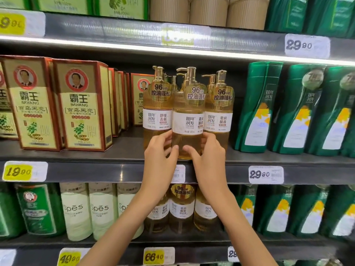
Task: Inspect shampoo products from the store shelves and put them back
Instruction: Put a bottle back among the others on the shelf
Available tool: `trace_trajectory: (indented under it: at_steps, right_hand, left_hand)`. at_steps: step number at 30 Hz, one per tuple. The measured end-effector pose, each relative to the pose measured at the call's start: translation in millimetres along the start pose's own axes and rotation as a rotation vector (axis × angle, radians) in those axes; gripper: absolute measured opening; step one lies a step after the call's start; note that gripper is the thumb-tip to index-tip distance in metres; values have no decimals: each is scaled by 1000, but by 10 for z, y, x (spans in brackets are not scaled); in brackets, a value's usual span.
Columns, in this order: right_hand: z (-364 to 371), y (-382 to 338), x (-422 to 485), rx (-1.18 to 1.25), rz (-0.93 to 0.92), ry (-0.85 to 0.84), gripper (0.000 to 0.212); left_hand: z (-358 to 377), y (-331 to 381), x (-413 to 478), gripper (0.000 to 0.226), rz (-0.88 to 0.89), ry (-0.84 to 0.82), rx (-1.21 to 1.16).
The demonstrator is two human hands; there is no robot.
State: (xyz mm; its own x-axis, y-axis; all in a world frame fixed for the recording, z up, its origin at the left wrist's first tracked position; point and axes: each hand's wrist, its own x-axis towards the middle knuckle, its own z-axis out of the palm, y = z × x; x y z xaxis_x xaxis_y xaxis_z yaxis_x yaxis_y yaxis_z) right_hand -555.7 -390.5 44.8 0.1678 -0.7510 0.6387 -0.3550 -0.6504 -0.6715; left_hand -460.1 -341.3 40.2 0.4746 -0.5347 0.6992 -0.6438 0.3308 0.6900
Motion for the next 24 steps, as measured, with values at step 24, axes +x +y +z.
trace_trajectory:
  at_steps: [24]
  right_hand:
    - [140, 21, 75, -201, 14, 106, 42]
  left_hand:
    - [77, 49, 108, 44, -86, -72, 119]
